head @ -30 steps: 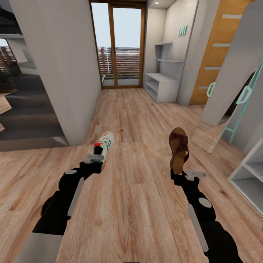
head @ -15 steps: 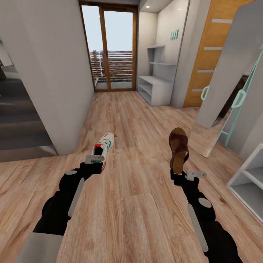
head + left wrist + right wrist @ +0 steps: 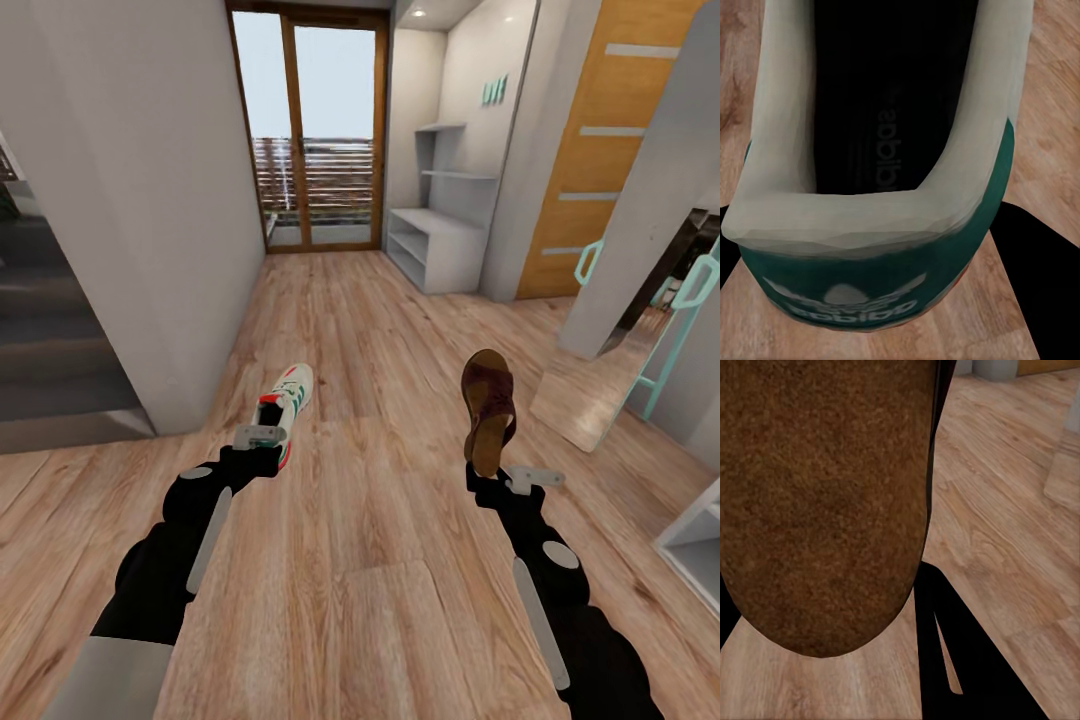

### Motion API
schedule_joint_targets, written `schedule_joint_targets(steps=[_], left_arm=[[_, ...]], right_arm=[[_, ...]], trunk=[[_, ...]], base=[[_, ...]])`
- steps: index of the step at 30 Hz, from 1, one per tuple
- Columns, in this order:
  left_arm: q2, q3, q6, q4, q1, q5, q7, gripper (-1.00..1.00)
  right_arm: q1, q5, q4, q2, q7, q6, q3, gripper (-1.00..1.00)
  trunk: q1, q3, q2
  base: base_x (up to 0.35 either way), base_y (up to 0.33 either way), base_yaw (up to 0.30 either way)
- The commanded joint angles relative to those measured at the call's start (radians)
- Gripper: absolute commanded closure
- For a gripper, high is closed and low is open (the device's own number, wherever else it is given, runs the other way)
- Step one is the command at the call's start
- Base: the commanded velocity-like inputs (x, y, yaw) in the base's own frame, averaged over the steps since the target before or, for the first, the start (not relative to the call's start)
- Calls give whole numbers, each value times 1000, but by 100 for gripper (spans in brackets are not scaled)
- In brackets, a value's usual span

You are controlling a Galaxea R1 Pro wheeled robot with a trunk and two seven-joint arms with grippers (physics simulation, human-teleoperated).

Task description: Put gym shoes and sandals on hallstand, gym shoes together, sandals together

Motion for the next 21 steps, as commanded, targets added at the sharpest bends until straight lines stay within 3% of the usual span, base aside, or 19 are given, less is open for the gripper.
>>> schedule_joint_targets(steps=[1, 8, 14, 21], left_arm=[[0, 1, 6, -1, -1, 1, -3, 100], [0, 1, 5, -1, -1, 1, -3, 100], [0, 1, 5, -1, -1, 1, -3, 100], [0, 1, 5, -2, -1, 2, -3, 100]], right_arm=[[0, -12, -1, 0, -6, 5, 0, 100], [-1, -12, -2, 0, -6, 5, 0, 100], [0, -12, -2, 0, -6, 5, 0, 100], [0, -12, -2, 0, -6, 5, 0, 100]], trunk=[[4, -4, -7], [31, -26, -56], [33, -49, -58], [33, -49, -58]], base=[[22, 0, 6], [4, 0, 1], [0, 0, 0], [0, 0, 0]])
